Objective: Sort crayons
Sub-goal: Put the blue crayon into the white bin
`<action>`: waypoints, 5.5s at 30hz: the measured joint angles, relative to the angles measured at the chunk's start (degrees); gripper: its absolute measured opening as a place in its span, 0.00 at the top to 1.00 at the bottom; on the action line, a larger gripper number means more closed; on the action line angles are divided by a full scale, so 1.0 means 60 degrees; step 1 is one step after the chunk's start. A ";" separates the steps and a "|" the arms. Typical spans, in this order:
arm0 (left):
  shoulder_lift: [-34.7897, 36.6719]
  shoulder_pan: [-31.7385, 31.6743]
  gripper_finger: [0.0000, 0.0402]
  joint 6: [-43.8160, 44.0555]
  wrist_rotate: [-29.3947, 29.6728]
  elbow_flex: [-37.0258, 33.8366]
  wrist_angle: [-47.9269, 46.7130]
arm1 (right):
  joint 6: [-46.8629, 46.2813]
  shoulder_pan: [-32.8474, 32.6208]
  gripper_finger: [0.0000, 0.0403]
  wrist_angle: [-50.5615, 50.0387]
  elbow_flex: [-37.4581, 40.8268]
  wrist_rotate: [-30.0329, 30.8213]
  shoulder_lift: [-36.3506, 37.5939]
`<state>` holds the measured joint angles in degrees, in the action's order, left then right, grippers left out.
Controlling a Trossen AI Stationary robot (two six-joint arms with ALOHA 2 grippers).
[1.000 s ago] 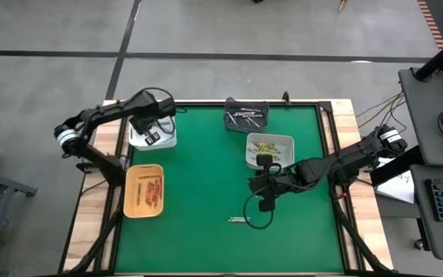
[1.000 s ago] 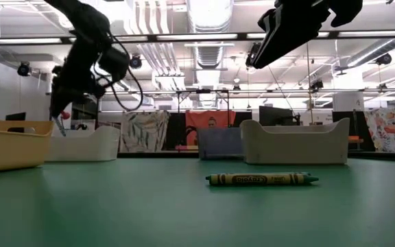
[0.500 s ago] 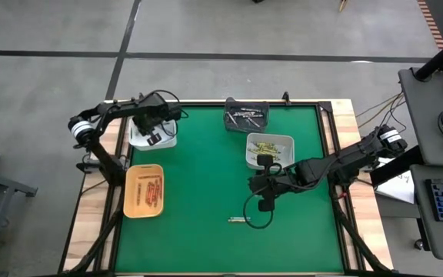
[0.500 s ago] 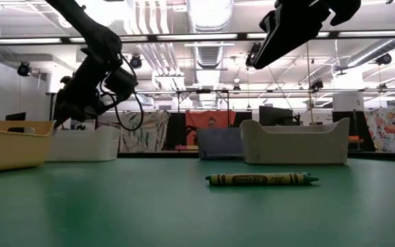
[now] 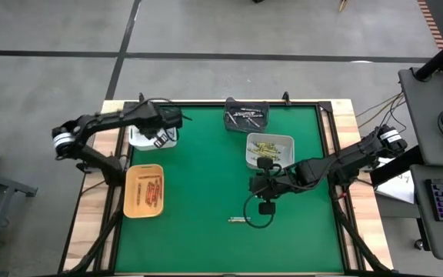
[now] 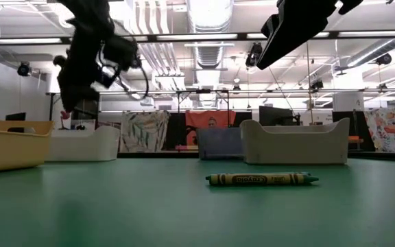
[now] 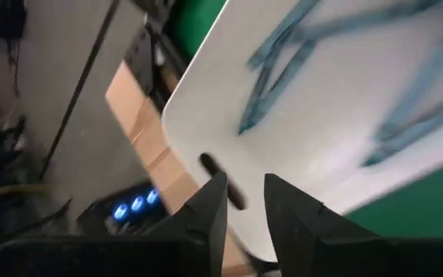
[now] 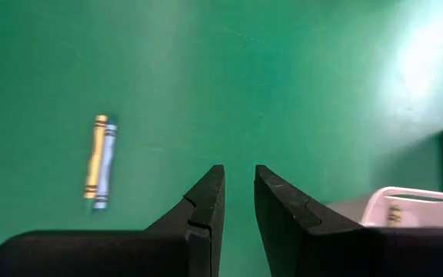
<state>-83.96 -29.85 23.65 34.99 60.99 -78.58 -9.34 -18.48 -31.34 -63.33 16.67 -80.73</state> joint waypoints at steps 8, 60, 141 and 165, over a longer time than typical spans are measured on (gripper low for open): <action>0.1556 0.3673 0.82 0.2391 -0.0016 0.0000 0.1650 | -0.0363 -0.0077 0.85 0.0382 0.0042 -0.0604 -0.0093; -0.1822 1.0823 0.82 0.0345 0.3659 0.0051 1.1757 | -0.1523 -0.1343 0.68 0.2399 0.0189 -0.0762 -0.3825; -0.2012 0.9319 0.67 -0.6930 -0.0873 -0.2911 2.4911 | 0.3481 0.0025 0.98 1.3763 0.3271 -0.1803 -0.0851; -0.0507 0.9168 0.99 -0.7422 0.0635 -0.2936 2.2230 | 0.2783 0.0441 0.67 1.1716 0.3119 -0.0490 0.0353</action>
<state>-87.00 25.16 -20.89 38.80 43.38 54.80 7.36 -15.83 38.95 -44.62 13.73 -78.61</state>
